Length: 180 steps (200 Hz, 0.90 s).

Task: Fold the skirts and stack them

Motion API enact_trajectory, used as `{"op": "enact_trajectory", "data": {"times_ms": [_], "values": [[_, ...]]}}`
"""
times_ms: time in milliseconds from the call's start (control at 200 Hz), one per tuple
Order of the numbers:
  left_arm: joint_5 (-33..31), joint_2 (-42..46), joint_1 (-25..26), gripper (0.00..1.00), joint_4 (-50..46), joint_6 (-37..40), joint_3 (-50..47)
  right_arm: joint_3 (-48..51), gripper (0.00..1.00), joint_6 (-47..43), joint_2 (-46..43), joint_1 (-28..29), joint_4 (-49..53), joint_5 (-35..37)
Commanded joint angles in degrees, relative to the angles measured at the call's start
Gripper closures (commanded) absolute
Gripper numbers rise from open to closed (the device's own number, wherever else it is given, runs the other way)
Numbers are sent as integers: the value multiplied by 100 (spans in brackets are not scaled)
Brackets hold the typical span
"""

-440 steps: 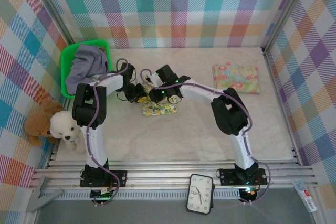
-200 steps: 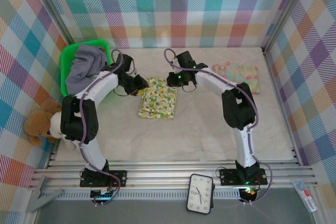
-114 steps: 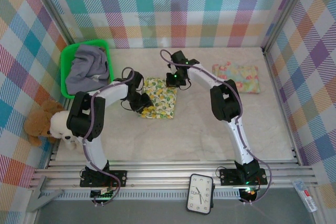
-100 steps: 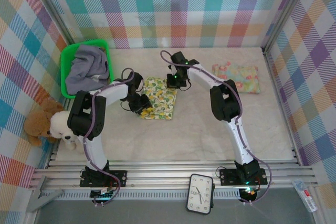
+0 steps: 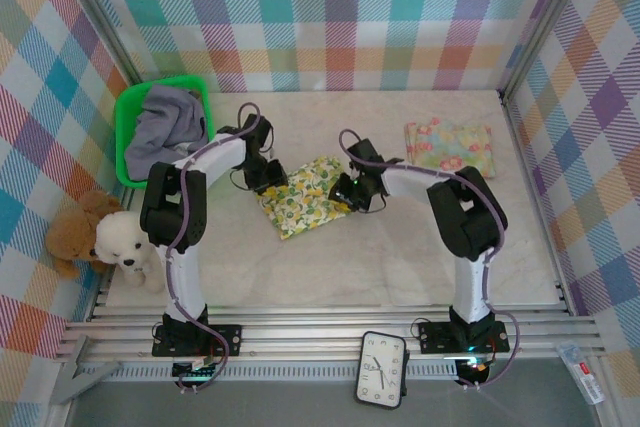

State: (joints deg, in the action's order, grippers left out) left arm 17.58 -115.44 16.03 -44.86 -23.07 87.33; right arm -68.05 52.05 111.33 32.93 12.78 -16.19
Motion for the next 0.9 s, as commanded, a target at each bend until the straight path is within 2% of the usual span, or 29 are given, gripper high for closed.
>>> {"op": "enact_trajectory", "data": {"times_ms": [0, 45, 160, 195, 280, 385, 505, 640, 895], "values": [[562, 238, -12, 61, -136, 197, 220, 572, 67, 1149, -488, 194, -1071, 72], [654, 440, -21, 58, -19, 102, 153, 590, 64, 946, -735, 128, -953, 306], [643, 862, -66, 46, 179, -190, -118, 276, 46, -134, -1095, -146, -286, 746], [605, 952, -74, 41, 233, -303, -225, 165, 35, -514, -1092, -246, -164, 746], [537, 1130, -102, 32, 398, -571, -518, -78, 0, -1445, -927, -398, -12, 659], [576, 1387, -174, 15, 782, -980, -975, -486, 1, -2679, -609, -455, 243, 575], [593, 1593, -197, 3, 997, -1197, -1292, -1023, 1, -3779, -199, -546, 534, -102], [431, 1644, -204, 0, 868, -1227, -1432, -1712, 4, -4381, 371, -577, 1102, -568], [-62, 1613, -217, 3, 612, -1411, -1634, -2306, 10, -4459, 998, -577, 1348, -673]]}}
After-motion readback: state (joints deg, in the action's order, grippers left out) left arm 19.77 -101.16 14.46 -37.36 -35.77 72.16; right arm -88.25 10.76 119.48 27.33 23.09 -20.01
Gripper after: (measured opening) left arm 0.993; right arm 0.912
